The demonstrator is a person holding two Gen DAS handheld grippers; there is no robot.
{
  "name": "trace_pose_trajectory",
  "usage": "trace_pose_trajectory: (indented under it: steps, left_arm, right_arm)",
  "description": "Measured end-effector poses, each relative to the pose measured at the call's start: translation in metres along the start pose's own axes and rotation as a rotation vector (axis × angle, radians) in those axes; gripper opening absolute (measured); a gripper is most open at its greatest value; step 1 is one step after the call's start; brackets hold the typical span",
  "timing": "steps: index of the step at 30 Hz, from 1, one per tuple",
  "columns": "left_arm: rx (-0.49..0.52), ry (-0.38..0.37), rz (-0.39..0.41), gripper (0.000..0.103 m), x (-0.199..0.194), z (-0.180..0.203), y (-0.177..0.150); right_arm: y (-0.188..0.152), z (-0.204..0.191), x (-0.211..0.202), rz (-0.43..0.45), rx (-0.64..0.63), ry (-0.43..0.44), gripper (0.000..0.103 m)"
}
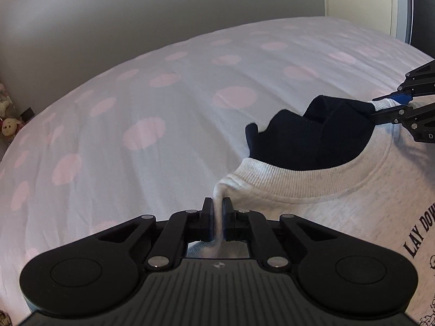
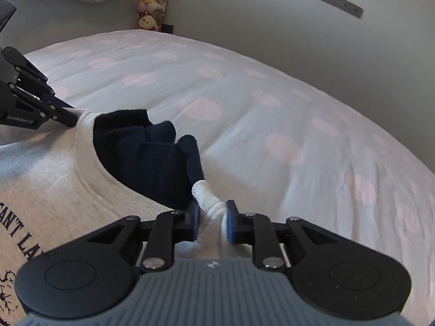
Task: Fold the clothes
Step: 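Pull the collar with both grippers to straighten the sweatshirt, then release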
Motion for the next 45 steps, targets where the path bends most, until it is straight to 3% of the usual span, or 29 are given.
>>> trace_pose_trajectory:
  steps: [4, 6, 7, 15, 20, 24, 30, 36, 40, 45]
  left_arm:
    - [-0.017, 0.023, -0.021, 0.025, -0.008, -0.004, 0.000]
    - [-0.020, 0.025, -0.015, 0.044, -0.023, -0.010, -0.002]
    - [-0.023, 0.027, -0.004, 0.046, -0.033, -0.015, -0.005]
    - [-0.131, 0.040, -0.049, 0.047, -0.112, -0.045, -0.052]
    - [-0.226, 0.033, -0.093, 0.047, -0.167, -0.046, -0.104]
    - [-0.279, 0.000, -0.152, 0.047, -0.210, -0.033, -0.147]
    - [-0.355, -0.005, -0.197, 0.047, -0.272, -0.006, -0.198]
    - [-0.475, 0.041, -0.153, 0.050, -0.334, 0.009, -0.219]
    - [-0.525, 0.083, -0.128, 0.050, -0.362, 0.019, -0.222]
    - [-0.539, 0.138, -0.137, 0.050, -0.377, 0.027, -0.216]
  right_arm:
    - [-0.003, 0.010, -0.003, -0.020, 0.074, 0.007, 0.048]
    - [-0.006, 0.020, -0.015, -0.018, 0.110, 0.005, 0.052]
    - [-0.009, 0.029, -0.026, -0.010, 0.128, 0.001, 0.053]
    - [-0.079, 0.088, -0.141, -0.036, 0.297, -0.109, 0.053]
    - [-0.135, 0.070, -0.220, -0.089, 0.396, -0.153, 0.046]
    - [-0.182, 0.038, -0.264, -0.144, 0.454, -0.144, 0.040]
    - [-0.236, -0.007, -0.314, -0.168, 0.520, -0.092, 0.040]
    - [-0.238, 0.002, -0.324, -0.090, 0.520, -0.093, 0.037]
    - [-0.213, 0.025, -0.304, -0.010, 0.561, -0.063, 0.032]
    - [-0.171, 0.043, -0.260, 0.028, 0.499, -0.018, 0.018]
Point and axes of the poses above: each gripper's, at about its wrist camera, not at the fingertips, and x roughly the way its jaws point, z to its right, y to its top, the point moved 3 cm from there along x, roughly the way its jaws point, and after that the axes turned 1 degree about y, right-handed, at the moved point
